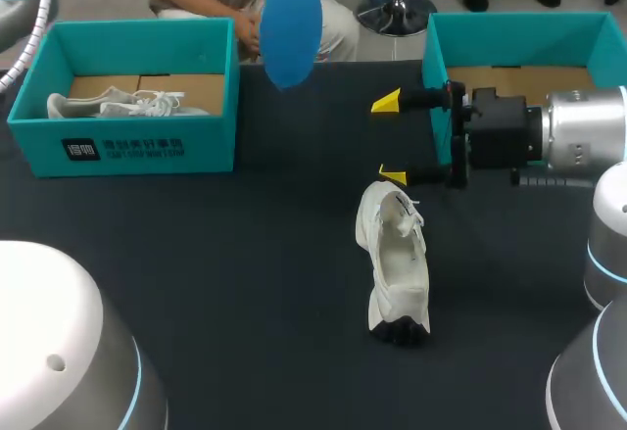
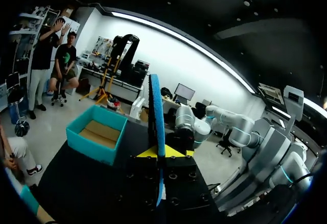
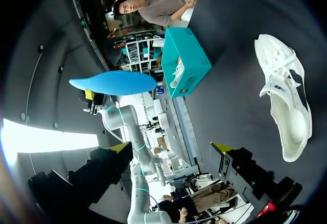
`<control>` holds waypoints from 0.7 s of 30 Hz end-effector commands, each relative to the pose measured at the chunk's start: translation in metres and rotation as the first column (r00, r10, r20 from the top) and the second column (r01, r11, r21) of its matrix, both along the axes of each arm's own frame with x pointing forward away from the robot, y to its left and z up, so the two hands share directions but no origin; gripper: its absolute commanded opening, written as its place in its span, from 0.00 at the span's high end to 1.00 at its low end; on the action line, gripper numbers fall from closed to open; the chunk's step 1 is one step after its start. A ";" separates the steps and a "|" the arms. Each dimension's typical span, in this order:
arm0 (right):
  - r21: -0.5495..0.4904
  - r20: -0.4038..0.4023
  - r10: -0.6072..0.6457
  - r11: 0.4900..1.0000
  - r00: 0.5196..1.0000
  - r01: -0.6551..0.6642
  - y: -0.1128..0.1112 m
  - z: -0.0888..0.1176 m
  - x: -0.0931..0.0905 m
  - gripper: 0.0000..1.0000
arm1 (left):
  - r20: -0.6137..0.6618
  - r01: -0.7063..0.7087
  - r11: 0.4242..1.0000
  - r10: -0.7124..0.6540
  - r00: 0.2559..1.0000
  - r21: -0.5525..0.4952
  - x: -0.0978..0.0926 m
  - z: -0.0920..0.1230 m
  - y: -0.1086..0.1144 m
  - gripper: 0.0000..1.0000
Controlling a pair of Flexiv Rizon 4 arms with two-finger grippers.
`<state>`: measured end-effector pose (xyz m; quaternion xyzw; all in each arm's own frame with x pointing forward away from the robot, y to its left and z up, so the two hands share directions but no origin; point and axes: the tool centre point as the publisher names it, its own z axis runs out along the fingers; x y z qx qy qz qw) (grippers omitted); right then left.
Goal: Take the shoe out of the shoebox, open the shoe tongue, remove and reinsert the insole, then place the shoe into the shoebox
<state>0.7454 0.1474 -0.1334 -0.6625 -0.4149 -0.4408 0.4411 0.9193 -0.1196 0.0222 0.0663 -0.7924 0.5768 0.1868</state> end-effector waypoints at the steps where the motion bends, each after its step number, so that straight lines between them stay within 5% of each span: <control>1: -0.002 -0.001 -0.003 1.000 1.000 0.003 0.001 0.000 0.000 0.00 | 0.361 -0.021 0.995 0.053 0.931 -0.093 -0.026 0.006 0.027 1.00; 5: -0.002 -0.001 -0.003 1.000 1.000 0.003 0.001 0.000 0.000 0.00 | 0.515 0.013 0.988 0.070 0.854 -0.156 -0.043 0.003 0.041 1.00; 21: -0.002 -0.001 -0.003 1.000 1.000 0.003 0.001 0.000 0.000 0.00 | 0.744 0.054 0.973 0.136 0.654 -0.225 -0.093 -0.036 0.050 1.00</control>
